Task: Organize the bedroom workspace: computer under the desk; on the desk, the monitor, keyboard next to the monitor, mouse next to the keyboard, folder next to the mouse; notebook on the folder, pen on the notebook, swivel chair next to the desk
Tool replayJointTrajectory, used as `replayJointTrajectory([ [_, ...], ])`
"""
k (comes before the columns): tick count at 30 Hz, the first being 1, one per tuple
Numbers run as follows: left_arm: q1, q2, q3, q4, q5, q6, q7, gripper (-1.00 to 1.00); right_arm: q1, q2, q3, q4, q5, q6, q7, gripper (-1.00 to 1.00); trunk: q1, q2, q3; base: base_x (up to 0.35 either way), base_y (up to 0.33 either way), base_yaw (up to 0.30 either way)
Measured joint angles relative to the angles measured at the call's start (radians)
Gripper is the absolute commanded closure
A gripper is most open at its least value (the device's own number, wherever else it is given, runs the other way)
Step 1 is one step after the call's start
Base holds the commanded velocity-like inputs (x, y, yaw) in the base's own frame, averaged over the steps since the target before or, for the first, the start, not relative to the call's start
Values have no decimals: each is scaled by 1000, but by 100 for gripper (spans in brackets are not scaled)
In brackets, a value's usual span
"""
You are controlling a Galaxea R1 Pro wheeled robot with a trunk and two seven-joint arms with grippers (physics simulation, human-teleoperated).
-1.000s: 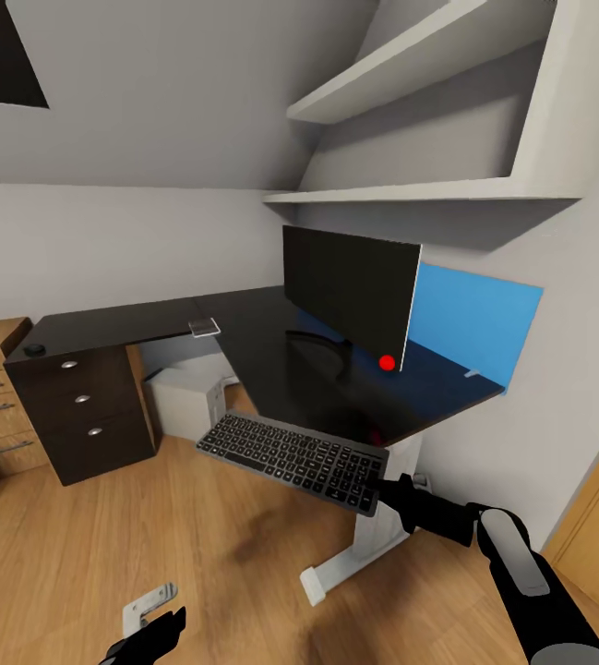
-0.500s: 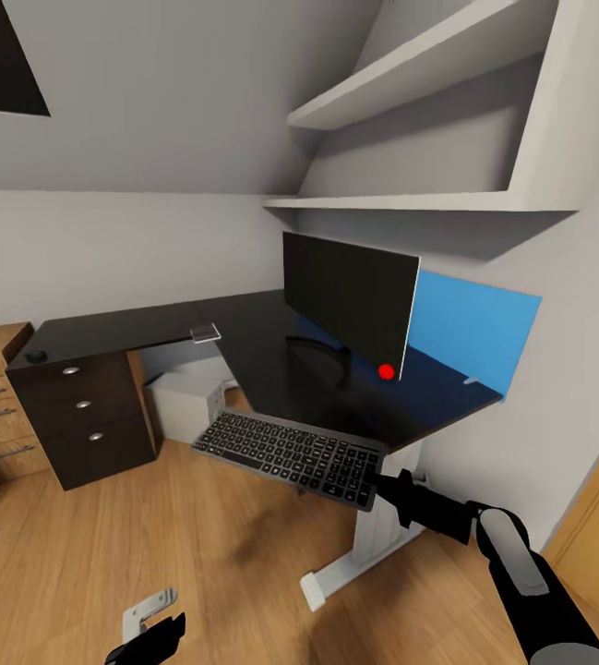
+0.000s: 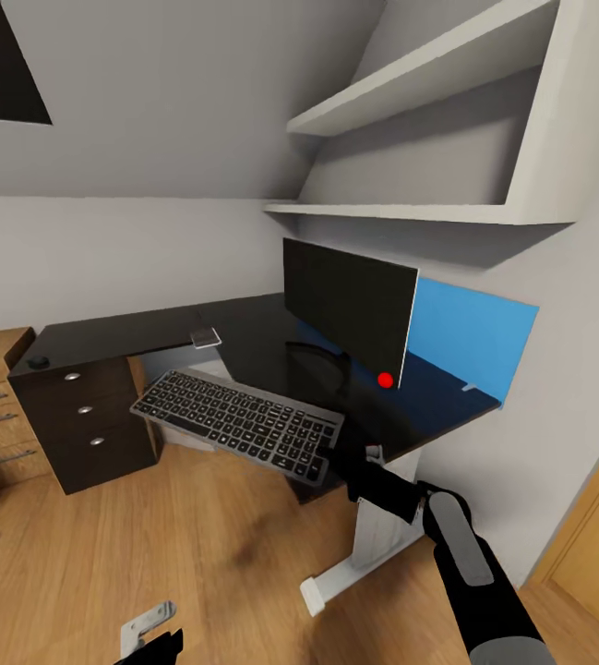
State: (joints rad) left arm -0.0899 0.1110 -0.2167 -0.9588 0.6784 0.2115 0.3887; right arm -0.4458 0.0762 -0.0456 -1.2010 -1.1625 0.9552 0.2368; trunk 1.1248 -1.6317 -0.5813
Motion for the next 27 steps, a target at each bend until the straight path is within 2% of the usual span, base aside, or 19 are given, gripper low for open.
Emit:
replayJointTrajectory([
  [3,0,0,0,0,0,-1,1,-100,-16,36,1,3,3,-44,-16,100,-11,21,9,0,0,0],
  [4,0,0,0,0,0,-1,1,-100,-19,50,1,8,7,-76,-37,100,-15,28,13,0,0,0],
  [5,0,0,-1,0,0,-1,1,-100,-23,72,6,29,8,-157,-91,100,-19,35,16,0,0,0],
  [6,0,0,-1,0,0,-1,1,-100,-24,76,7,40,31,-184,-105,100,-23,42,19,0,0,0],
  [7,0,0,-1,0,0,-1,1,-100,-25,82,12,62,12,-221,-126,100,-27,49,22,0,0,0],
  [9,0,0,-1,0,0,-2,2,-100,-25,87,19,100,12,-263,-144,100,-34,63,28,0,0,0],
  [10,0,-2,-4,1,0,-2,2,-100,-26,90,35,145,13,-295,-160,100,-38,70,31,0,0,0],
  [11,0,-3,-16,2,-1,-2,2,-100,-26,89,43,154,30,-300,-162,100,-42,77,34,0,0,0],
  [12,0,-3,-28,2,-1,-2,3,-100,-26,88,45,154,0,-300,-161,100,-46,84,38,0,0,0],
  [16,0,-3,-56,2,-2,-3,4,-100,-26,86,48,159,-2,-301,-161,100,-61,112,50,0,0,0],
  [23,0,-3,-66,2,-6,-3,4,-100,-25,86,50,164,-1,-298,-161,100,-88,161,72,0,0,0],
  [27,0,-3,-66,2,-6,-3,3,-100,-25,86,49,163,-11,-298,-159,100,-88,161,72,0,0,0],
])
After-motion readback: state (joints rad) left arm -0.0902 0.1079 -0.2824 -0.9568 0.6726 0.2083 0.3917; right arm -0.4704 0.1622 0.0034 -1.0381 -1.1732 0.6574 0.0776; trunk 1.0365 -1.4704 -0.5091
